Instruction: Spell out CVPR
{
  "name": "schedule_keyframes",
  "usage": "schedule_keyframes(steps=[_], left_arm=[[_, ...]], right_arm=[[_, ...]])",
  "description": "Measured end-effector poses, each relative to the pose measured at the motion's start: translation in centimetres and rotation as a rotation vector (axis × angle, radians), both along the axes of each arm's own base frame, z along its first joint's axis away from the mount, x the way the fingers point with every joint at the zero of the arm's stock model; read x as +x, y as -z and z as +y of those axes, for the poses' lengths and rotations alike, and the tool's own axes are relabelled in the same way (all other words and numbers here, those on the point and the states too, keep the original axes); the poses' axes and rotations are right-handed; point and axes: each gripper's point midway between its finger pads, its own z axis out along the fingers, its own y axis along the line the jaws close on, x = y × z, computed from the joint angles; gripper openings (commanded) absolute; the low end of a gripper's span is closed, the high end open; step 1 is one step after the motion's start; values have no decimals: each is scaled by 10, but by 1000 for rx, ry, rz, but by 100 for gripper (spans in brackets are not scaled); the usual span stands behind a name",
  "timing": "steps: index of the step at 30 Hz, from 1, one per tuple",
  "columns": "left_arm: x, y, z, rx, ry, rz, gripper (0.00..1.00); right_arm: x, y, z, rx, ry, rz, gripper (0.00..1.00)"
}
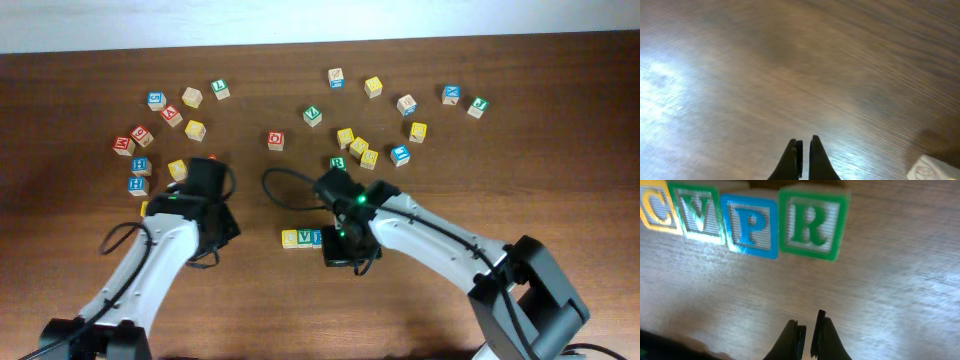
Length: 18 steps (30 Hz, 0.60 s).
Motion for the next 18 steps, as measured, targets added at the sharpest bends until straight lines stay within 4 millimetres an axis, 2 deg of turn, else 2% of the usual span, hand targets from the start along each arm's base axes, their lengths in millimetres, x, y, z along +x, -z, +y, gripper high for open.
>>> schedule_keyframes(steps=[3, 6, 10, 18], left_arm=[[-7, 1, 20, -7, -78, 33, 0], [-7, 1, 20, -10, -81, 35, 0], [-8, 1, 20, -10, -81, 35, 0], [-8, 1, 20, -10, -81, 36, 0]], right_arm=[[6, 0, 15, 1, 16, -71, 4], [11, 9, 22, 5, 40, -81, 4], [2, 27, 29, -25, 27, -54, 4], [13, 28, 31, -28, 41, -103, 4]])
